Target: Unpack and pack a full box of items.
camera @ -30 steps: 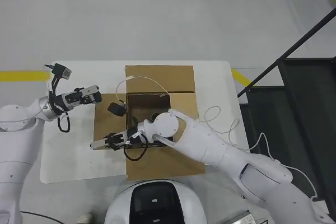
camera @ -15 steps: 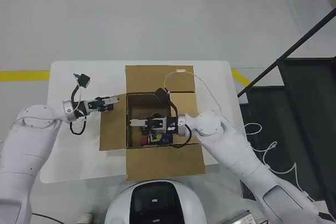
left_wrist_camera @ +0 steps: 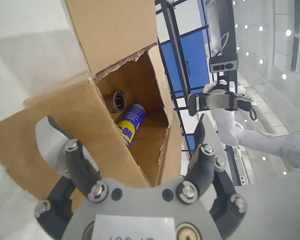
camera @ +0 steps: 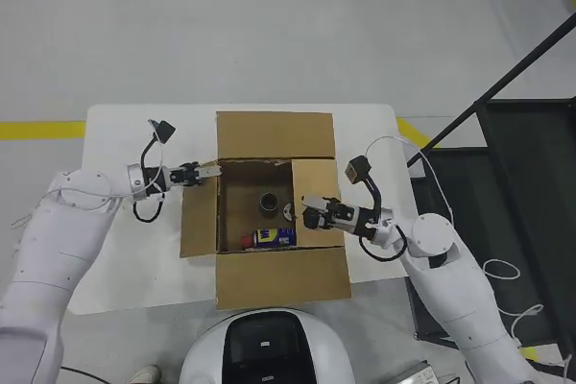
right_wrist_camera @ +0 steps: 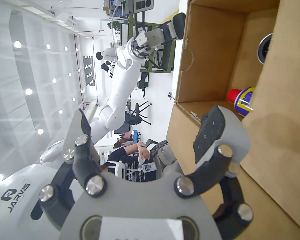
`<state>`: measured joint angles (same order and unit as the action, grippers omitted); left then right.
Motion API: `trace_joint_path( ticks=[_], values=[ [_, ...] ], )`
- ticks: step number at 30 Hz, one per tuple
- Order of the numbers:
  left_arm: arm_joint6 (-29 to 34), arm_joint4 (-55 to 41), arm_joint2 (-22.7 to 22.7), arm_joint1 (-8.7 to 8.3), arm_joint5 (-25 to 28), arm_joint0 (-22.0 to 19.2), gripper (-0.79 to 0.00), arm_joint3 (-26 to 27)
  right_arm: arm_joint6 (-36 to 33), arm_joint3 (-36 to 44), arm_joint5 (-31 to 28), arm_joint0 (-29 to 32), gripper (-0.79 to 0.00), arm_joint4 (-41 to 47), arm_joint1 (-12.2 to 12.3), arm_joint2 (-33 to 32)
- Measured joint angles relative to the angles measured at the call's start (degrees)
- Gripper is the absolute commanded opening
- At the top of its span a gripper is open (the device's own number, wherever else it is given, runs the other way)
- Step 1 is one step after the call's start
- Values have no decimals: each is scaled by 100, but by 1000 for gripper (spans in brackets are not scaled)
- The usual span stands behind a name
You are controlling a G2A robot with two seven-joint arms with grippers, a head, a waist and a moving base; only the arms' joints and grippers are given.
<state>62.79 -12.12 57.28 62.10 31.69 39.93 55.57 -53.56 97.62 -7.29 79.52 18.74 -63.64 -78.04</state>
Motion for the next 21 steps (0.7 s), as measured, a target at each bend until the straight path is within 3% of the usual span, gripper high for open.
trace_joint_path(
  ticks=[5, 10, 15, 21],
  values=[
    [485, -187, 332, -121, -138, -123, 0, 510, -84, -69, -111, 232, 0, 127, 56, -305],
    [518, -124, 237, -103, -453, -213, 0, 1191, -83, -210, -268, 408, 0, 345, 98, -619],
    [4, 102, -349, 99, -945, -396, 0, 1570, -80, -296, -425, 636, 0, 565, 137, -927],
    [-599, -62, -1303, 504, -1327, -611, 0, 1330, -140, -384, -596, 883, 0, 795, 166, -1159]
  ],
)
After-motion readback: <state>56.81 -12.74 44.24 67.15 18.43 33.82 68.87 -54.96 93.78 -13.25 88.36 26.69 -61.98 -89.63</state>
